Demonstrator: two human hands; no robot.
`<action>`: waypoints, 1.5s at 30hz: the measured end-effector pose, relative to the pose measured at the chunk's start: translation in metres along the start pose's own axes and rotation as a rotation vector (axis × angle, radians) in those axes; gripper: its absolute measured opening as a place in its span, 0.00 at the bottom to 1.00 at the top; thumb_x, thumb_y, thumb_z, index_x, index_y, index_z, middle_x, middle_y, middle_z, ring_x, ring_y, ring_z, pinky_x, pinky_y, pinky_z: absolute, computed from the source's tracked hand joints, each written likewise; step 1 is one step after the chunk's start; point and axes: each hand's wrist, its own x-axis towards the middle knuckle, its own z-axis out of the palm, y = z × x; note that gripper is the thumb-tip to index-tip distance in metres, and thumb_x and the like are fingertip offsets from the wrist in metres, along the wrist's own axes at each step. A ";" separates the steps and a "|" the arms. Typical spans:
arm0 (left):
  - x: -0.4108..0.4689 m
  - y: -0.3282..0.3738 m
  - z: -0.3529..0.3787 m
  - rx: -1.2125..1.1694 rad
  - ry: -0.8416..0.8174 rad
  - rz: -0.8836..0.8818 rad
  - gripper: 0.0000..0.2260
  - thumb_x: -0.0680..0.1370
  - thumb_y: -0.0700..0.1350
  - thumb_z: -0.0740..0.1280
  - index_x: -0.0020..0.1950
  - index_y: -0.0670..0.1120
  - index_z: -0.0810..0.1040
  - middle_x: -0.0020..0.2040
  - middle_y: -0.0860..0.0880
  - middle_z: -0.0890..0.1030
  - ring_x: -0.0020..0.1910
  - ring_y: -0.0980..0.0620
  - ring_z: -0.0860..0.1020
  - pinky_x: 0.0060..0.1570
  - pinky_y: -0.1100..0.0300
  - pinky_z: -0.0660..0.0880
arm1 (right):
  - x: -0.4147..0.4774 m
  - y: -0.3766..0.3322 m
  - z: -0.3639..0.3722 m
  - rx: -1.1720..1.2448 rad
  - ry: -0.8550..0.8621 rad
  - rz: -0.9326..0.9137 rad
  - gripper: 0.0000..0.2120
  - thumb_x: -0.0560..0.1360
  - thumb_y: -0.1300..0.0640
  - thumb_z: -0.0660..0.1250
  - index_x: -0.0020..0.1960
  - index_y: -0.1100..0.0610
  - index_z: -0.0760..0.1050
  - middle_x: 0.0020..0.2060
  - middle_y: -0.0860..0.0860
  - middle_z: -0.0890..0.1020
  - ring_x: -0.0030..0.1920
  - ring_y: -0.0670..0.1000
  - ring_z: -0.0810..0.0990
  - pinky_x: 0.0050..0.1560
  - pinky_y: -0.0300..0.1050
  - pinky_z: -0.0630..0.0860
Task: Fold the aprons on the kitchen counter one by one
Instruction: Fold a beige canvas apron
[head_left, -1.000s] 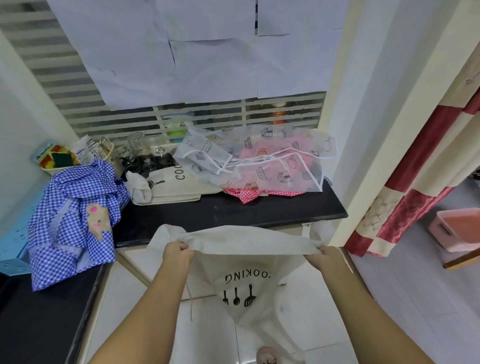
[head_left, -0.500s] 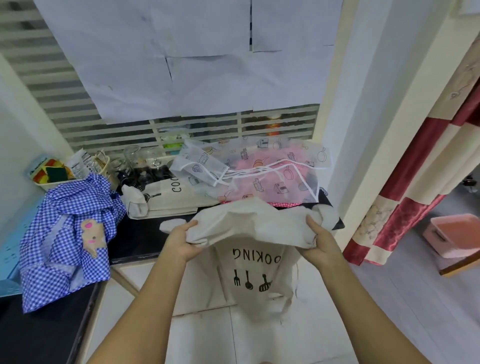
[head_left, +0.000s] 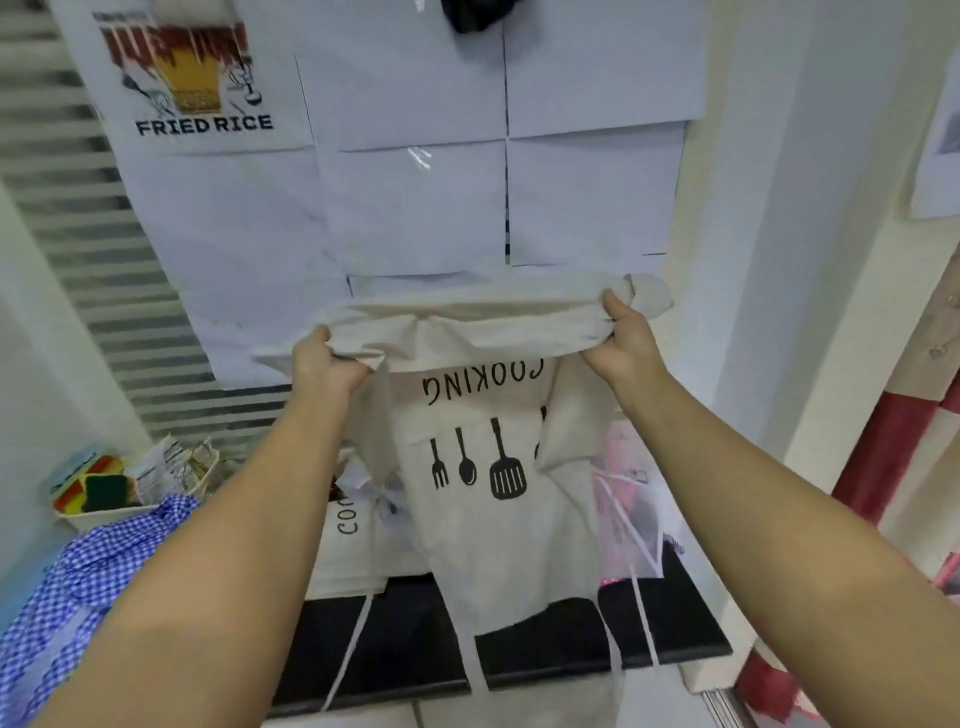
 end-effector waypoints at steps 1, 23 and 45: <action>0.004 0.011 0.021 -0.073 -0.055 0.046 0.11 0.82 0.41 0.56 0.60 0.40 0.74 0.66 0.42 0.75 0.58 0.42 0.77 0.57 0.48 0.73 | 0.010 -0.013 0.021 0.020 -0.026 -0.041 0.20 0.80 0.56 0.62 0.68 0.65 0.69 0.67 0.60 0.73 0.67 0.56 0.72 0.69 0.52 0.67; -0.071 -0.076 -0.086 -0.034 0.426 0.124 0.08 0.76 0.35 0.57 0.49 0.45 0.74 0.44 0.48 0.74 0.39 0.48 0.75 0.53 0.51 0.76 | -0.091 0.038 -0.155 -0.017 0.208 -0.254 0.14 0.75 0.63 0.62 0.56 0.54 0.82 0.54 0.53 0.83 0.51 0.53 0.82 0.50 0.46 0.79; -0.088 -0.119 -0.233 0.254 0.649 -0.203 0.06 0.75 0.42 0.67 0.51 0.42 0.78 0.52 0.46 0.80 0.46 0.44 0.79 0.48 0.48 0.77 | -0.148 0.109 -0.242 -0.255 0.679 -0.046 0.17 0.75 0.63 0.69 0.62 0.64 0.73 0.43 0.54 0.79 0.40 0.50 0.78 0.37 0.43 0.79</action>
